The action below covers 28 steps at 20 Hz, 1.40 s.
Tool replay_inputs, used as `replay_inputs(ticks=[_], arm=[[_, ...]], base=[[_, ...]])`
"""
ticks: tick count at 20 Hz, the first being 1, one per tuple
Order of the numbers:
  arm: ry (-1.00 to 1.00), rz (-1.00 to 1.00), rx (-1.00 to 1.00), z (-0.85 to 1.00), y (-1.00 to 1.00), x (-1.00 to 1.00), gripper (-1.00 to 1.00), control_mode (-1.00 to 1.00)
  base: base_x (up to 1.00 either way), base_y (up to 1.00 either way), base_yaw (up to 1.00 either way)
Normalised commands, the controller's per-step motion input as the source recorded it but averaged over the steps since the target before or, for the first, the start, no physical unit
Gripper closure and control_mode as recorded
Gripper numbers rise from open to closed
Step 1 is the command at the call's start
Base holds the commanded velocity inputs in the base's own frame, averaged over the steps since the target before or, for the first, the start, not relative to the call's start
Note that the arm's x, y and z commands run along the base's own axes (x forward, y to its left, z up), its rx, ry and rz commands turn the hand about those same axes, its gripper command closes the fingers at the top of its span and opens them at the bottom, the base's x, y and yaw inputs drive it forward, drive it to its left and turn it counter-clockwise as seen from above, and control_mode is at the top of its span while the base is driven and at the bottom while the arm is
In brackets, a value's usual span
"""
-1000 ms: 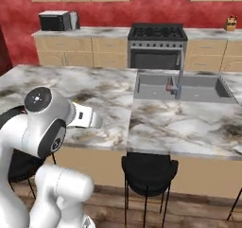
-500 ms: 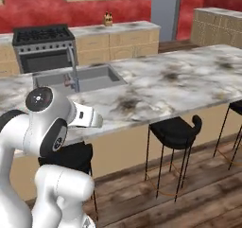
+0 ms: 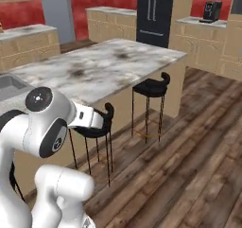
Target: Retrieve the tupperware and aluminum foil from the cabinet and place them on the dining counter near the plate with potato and onion to prepare for storing leftovers.
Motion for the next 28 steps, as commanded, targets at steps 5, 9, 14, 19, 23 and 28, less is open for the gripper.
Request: replay_inputs(ticks=[5,9,14,19,23,28], arm=[[0.00,0.00,0.00,0.00,0.00,0.00,-1.00,1.00],[0.00,0.00,0.00,0.00,0.00,0.00,-1.00,1.00],[0.00,0.00,0.00,0.00,0.00,0.00,-1.00,1.00],[0.00,0.00,0.00,0.00,0.00,0.00,-1.00,1.00],[0.00,0.00,0.00,0.00,0.00,0.00,-1.00,1.00],[0.00,0.00,0.00,0.00,0.00,0.00,-1.00,1.00]], base=[[0.69,-0.41,-0.56],[0.99,-0.07,-0.42],[1.00,0.00,-0.30],[1.00,0.00,-0.19],[1.00,-0.01,-0.08],[1.00,-0.14,0.00]])
